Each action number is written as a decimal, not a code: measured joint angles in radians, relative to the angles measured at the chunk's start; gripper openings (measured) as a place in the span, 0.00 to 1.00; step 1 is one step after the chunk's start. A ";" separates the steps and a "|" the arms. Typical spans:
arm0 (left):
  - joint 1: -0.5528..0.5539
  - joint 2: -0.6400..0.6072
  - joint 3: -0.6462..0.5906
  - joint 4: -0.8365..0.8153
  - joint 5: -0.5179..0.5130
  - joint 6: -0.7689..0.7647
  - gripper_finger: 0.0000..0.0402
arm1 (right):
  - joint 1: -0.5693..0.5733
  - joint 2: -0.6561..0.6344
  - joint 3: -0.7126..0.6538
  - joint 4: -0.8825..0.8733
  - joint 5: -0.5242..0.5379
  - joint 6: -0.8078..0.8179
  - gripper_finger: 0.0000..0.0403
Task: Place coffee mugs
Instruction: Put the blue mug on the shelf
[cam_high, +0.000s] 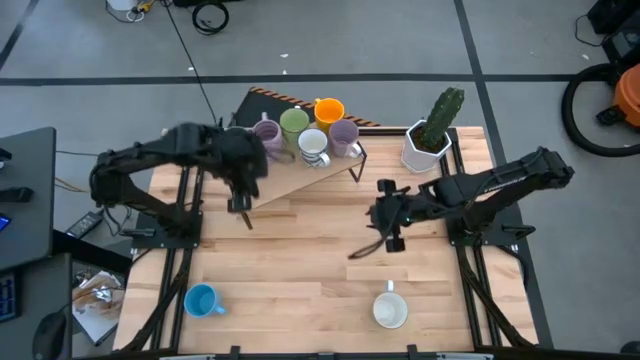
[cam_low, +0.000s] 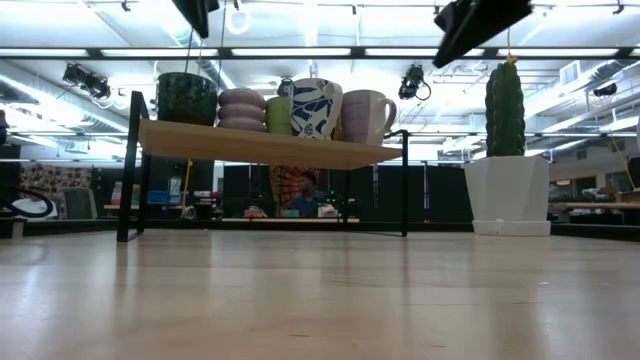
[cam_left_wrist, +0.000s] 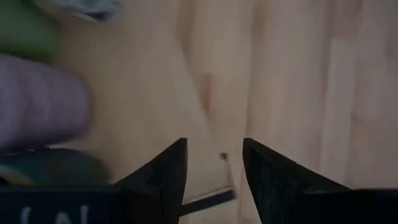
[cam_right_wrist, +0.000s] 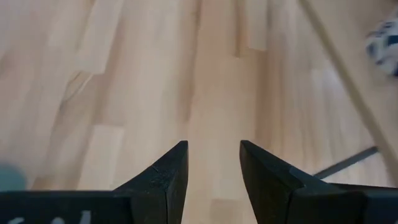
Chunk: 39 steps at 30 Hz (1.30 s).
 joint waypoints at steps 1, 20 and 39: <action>-0.026 0.000 -0.023 0.009 0.000 -0.028 0.40 | 0.012 0.000 0.000 -0.010 -0.004 -0.001 0.37; -0.329 -0.008 -0.377 0.474 -0.055 -0.045 0.40 | 0.077 0.127 0.101 -0.021 -0.074 0.158 0.37; -0.761 -0.007 -0.426 0.435 0.098 -0.899 0.40 | 0.248 0.156 0.101 -0.020 0.176 0.366 0.37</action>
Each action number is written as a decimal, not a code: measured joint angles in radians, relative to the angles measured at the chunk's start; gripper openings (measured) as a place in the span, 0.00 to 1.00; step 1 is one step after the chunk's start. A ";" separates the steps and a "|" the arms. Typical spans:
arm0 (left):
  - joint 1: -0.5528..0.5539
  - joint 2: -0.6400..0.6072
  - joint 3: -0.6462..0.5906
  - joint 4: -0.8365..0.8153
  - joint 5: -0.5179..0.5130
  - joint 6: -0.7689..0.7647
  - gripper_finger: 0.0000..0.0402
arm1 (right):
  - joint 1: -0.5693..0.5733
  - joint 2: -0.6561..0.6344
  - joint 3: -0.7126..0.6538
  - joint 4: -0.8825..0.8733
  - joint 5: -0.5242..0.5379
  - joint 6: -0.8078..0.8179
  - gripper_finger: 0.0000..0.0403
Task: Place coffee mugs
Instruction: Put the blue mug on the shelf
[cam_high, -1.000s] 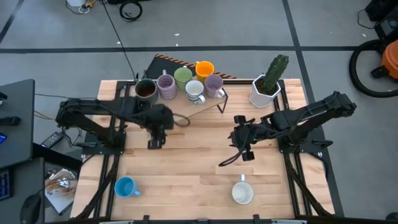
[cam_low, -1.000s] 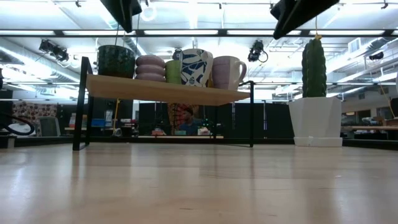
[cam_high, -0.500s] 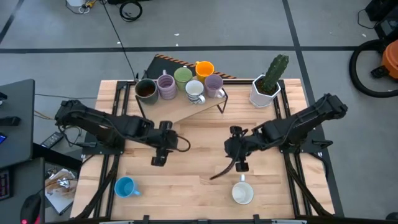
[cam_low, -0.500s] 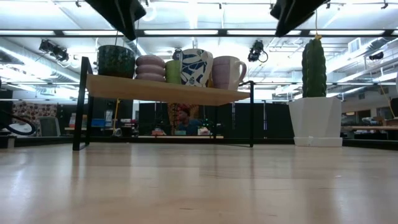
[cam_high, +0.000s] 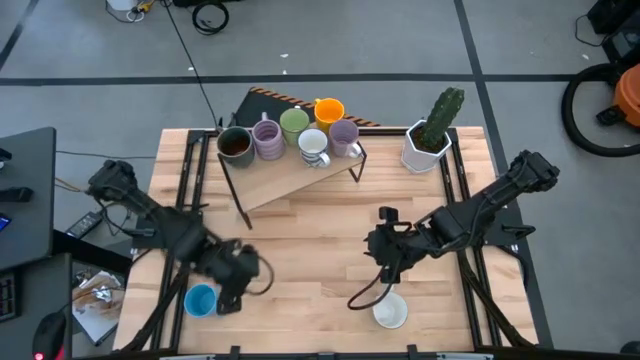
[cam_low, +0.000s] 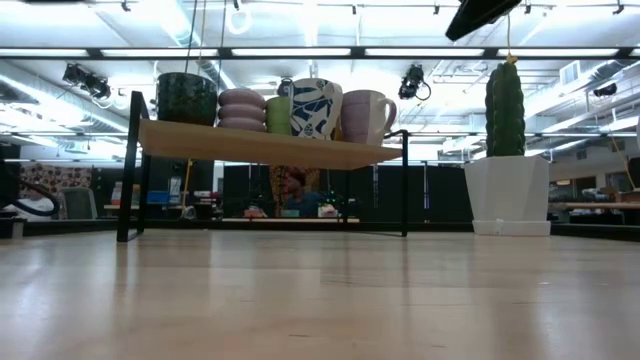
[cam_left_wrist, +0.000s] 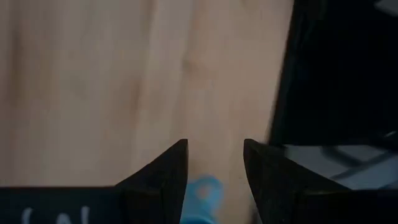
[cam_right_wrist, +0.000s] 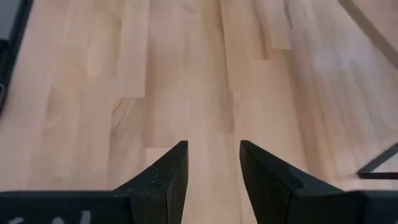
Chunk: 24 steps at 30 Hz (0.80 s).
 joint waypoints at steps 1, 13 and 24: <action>-0.027 0.000 0.000 0.000 -0.002 -0.079 0.40 | -0.007 0.000 0.000 0.002 0.006 -0.019 0.37; -0.248 0.056 0.000 -0.101 -0.220 -0.883 0.40 | -0.178 0.000 0.000 0.150 0.022 -0.291 0.37; -0.272 0.147 0.000 -0.078 -0.004 -1.114 0.40 | -0.306 0.000 0.000 0.215 -0.124 -0.429 0.37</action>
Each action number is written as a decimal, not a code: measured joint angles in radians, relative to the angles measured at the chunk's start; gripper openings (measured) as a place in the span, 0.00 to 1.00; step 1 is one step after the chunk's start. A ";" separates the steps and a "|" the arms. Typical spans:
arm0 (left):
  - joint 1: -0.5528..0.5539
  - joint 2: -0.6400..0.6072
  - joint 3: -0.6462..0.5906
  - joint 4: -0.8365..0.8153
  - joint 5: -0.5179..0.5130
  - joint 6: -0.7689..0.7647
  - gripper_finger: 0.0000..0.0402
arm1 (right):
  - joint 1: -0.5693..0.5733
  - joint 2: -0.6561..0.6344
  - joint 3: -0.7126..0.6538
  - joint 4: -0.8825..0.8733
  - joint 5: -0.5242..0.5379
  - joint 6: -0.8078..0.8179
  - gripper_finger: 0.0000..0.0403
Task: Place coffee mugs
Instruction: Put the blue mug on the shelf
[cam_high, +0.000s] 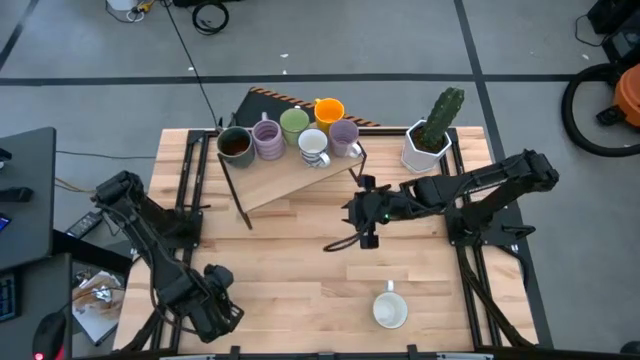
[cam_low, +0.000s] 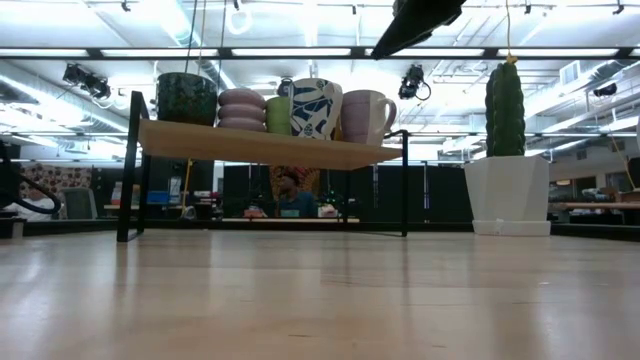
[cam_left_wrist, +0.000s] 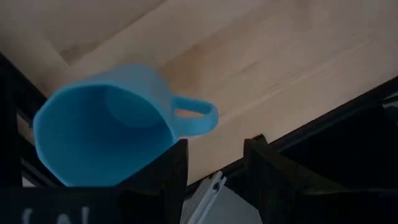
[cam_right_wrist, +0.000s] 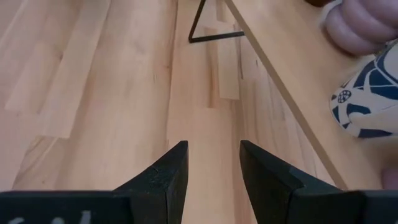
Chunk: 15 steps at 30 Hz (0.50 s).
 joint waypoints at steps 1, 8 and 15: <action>0.000 0.005 0.000 0.000 0.001 -0.006 0.40 | -0.004 0.000 0.000 0.003 -0.006 -0.007 0.37; 0.001 0.049 0.000 -0.024 0.001 -0.036 0.40 | -0.010 0.002 -0.012 0.067 -0.052 -0.100 0.37; 0.001 0.070 0.000 -0.067 0.016 -0.093 0.40 | -0.011 0.002 -0.012 0.100 -0.060 -0.151 0.37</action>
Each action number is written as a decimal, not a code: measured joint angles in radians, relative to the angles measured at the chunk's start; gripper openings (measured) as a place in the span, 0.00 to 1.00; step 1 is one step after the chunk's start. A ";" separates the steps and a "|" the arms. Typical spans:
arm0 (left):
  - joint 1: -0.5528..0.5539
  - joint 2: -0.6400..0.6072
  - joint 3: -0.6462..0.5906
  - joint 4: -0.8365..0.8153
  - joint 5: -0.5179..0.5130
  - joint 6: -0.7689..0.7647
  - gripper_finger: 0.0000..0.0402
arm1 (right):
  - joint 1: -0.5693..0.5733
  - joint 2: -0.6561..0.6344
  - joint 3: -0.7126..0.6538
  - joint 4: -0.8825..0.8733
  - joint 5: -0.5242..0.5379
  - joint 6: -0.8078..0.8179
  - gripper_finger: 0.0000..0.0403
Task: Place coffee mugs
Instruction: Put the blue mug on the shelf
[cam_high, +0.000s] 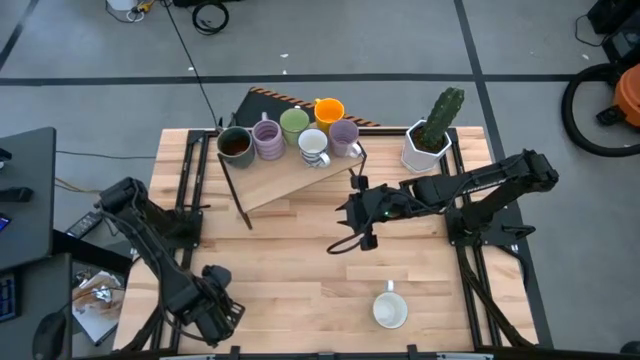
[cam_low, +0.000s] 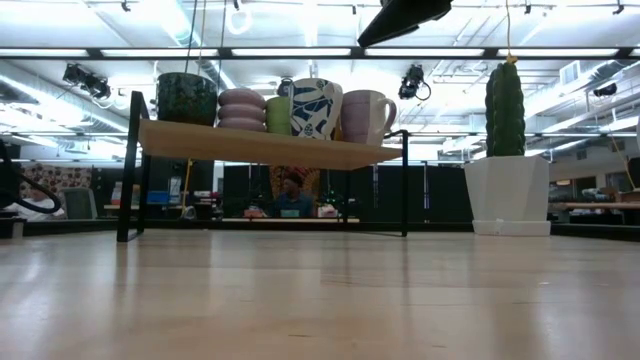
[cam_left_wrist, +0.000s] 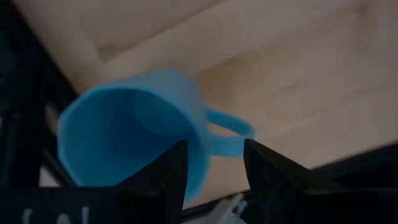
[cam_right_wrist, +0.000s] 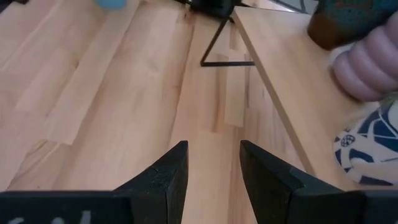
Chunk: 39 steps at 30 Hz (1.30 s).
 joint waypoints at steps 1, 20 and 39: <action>-0.003 0.003 0.000 -0.014 0.004 -0.003 0.40 | -0.001 0.000 0.000 0.000 -0.009 -0.004 0.37; 0.012 0.002 -0.080 0.040 -0.012 0.099 0.12 | -0.018 0.000 0.000 0.022 -0.039 0.007 0.37; 0.419 0.001 0.148 -0.015 -0.037 1.047 0.05 | 0.007 0.000 -0.001 -0.033 -0.069 0.183 0.37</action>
